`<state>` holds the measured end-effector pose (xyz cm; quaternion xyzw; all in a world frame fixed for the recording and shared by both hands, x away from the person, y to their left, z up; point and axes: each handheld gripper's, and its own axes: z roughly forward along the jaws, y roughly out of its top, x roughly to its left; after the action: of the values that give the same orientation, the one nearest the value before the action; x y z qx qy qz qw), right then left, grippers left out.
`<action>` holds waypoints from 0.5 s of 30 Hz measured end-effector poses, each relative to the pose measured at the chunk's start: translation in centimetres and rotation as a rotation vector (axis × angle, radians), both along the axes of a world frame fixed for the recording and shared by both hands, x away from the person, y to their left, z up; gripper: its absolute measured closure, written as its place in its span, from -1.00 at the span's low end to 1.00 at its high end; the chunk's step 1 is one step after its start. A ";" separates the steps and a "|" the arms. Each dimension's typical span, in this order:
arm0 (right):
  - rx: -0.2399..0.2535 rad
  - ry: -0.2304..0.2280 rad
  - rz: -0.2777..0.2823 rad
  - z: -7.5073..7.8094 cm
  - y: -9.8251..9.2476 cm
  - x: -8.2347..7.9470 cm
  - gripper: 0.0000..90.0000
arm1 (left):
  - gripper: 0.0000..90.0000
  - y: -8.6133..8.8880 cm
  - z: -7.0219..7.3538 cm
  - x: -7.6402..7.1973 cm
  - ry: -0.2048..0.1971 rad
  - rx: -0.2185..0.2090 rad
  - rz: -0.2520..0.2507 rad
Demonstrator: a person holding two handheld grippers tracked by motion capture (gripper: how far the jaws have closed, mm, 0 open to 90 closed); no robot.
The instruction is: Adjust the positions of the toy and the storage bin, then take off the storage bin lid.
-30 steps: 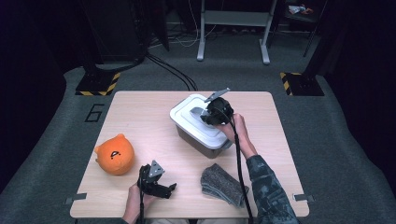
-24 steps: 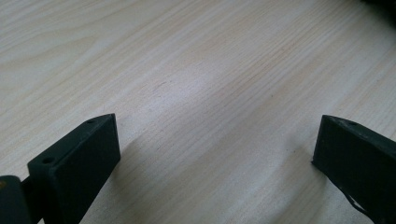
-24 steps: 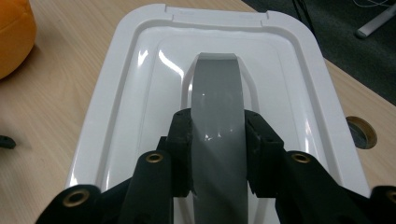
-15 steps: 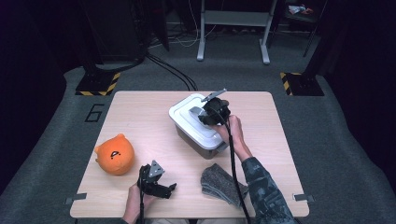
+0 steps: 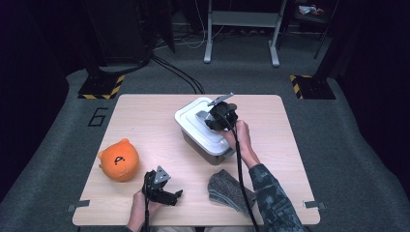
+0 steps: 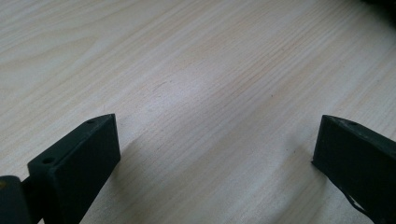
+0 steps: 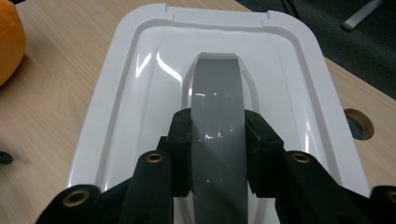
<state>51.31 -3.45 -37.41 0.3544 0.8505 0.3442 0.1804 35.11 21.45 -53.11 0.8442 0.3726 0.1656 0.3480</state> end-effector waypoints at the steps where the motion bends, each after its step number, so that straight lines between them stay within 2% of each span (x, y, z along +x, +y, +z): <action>1: -0.004 -0.005 0.004 0.0 0.0 0.0 0.48 | -0.99 0.0 0.0 0.0 0.000 0.000 0.000; 5: -0.017 -0.029 0.016 0.1 0.0 0.0 0.48 | -0.99 0.0 0.0 0.0 0.000 -0.001 0.000; 7: -0.007 -0.023 0.002 0.3 -0.1 -0.1 0.48 | -0.99 0.0 0.0 0.0 0.000 0.000 0.000; 13: -0.003 -0.054 -0.002 1.2 -0.5 -0.3 0.48 | -0.99 0.0 0.0 0.0 -0.003 0.004 -0.001; 14: -0.008 -0.071 0.008 1.3 -0.7 -0.2 0.48 | -0.99 0.0 0.0 0.0 -0.001 -0.002 0.002; 15: -0.001 -0.068 0.003 1.4 -0.7 -0.2 0.48 | -0.99 0.0 0.0 0.0 -0.002 0.000 0.002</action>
<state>51.10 -4.18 -36.01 0.3413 0.8445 0.3560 0.2086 35.11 21.45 -53.11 0.8436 0.3730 0.1670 0.3483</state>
